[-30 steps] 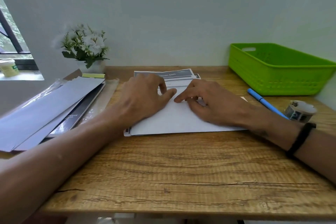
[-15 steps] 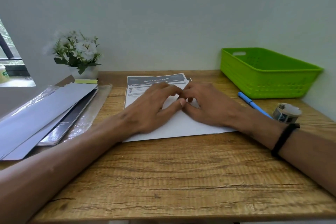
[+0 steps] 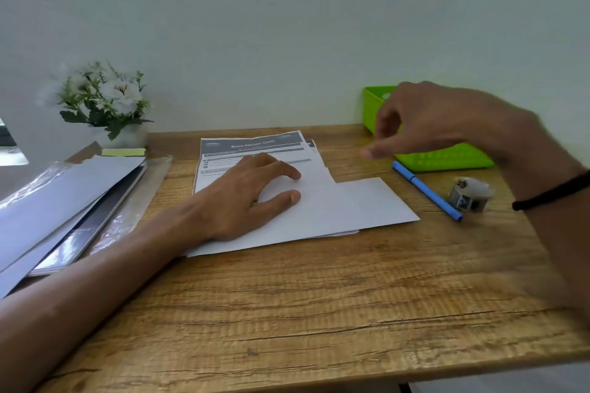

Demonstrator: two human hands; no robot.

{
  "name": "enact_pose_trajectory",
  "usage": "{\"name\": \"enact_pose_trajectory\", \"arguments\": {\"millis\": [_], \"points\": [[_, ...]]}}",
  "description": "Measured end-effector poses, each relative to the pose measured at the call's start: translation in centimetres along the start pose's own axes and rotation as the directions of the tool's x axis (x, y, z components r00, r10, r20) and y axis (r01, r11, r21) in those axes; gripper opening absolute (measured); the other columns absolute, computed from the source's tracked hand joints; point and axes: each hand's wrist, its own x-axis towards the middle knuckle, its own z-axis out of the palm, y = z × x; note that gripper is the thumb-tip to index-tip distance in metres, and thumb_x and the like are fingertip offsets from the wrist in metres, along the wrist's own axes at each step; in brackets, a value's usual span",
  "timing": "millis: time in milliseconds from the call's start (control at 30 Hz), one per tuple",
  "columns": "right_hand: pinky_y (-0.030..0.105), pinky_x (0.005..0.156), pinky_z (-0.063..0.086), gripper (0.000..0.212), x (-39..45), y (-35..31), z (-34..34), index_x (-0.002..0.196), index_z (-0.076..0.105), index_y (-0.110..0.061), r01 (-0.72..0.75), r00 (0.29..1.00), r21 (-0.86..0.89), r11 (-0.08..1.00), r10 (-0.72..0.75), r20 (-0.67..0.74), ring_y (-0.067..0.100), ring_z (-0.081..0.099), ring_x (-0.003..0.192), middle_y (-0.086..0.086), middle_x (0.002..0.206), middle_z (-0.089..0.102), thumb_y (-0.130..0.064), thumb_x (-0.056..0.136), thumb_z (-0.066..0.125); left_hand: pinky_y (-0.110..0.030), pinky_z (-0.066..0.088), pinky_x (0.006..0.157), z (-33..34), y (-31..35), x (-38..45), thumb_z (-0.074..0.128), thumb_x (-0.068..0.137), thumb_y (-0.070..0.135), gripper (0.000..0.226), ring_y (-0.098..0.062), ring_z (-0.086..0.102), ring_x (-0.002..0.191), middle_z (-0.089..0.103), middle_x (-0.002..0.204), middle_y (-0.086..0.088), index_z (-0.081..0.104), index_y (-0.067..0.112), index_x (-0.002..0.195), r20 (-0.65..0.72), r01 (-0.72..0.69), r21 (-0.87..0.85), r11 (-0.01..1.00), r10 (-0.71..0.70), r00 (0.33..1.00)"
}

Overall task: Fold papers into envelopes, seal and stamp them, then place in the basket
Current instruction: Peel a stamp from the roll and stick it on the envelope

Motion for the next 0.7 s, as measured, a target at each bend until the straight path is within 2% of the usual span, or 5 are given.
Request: {"name": "enact_pose_trajectory", "arguments": {"millis": [133,267,467,567,700], "points": [[0.043,0.092,0.061,0.061,-1.3,2.2,-1.3,0.099,0.075,-0.032,-0.046,0.967,-0.018,0.999,0.049,0.251,0.011,0.074,0.095,-0.012,0.094,0.08,-0.071,0.054,0.087,-0.028,0.031,0.115,-0.6,-0.4,0.0,0.04,0.101,0.065,0.049,-0.003,0.035,0.139,0.041,0.151,0.018,0.048,0.045,0.145,0.067,0.009,0.027,1.0,-0.011,0.998],[0.04,0.095,0.06,0.068,-2.0,3.0,-1.8,0.105,0.073,-0.036,-0.058,0.942,0.011,0.998,0.051,0.333,0.009,0.074,0.099,-0.021,0.098,0.078,-0.066,0.046,0.091,-0.03,0.03,0.119,-1.5,-1.4,0.0,0.042,0.102,0.06,0.045,-0.002,0.033,0.143,0.042,0.154,0.02,0.048,0.047,0.145,0.125,0.018,0.021,1.0,-0.021,0.992],[0.039,0.075,0.066,0.079,-1.8,4.5,-0.9,0.105,0.068,-0.026,-0.239,0.842,-0.141,0.961,0.278,0.463,0.022,0.077,0.089,0.003,0.109,0.076,-0.042,0.037,0.104,-0.034,0.029,0.121,-1.8,-1.8,0.1,0.04,0.106,0.052,0.039,-0.003,0.034,0.143,0.044,0.152,0.02,0.05,0.047,0.144,0.133,0.026,0.033,0.999,-0.03,0.991],[0.04,0.067,0.067,0.072,-1.3,5.3,-0.1,0.102,0.071,-0.016,-0.325,0.82,-0.112,0.939,0.339,0.462,0.031,0.079,0.082,0.013,0.106,0.076,-0.024,0.04,0.107,-0.037,0.033,0.12,-1.7,-1.9,0.2,0.035,0.101,0.064,0.047,-0.004,0.04,0.139,0.049,0.147,0.019,0.054,0.045,0.14,0.105,0.027,0.044,0.999,-0.032,0.994],[0.035,0.063,0.065,0.048,-1.2,5.8,0.0,0.095,0.078,-0.01,-0.312,0.841,-0.043,0.949,0.296,0.454,0.027,0.079,0.077,0.015,0.095,0.08,-0.021,0.055,0.103,-0.036,0.039,0.115,-1.9,-1.9,0.1,0.034,0.095,0.072,0.057,-0.002,0.046,0.131,0.056,0.138,0.022,0.061,0.041,0.134,0.073,0.037,0.037,0.999,-0.04,0.997]]}}
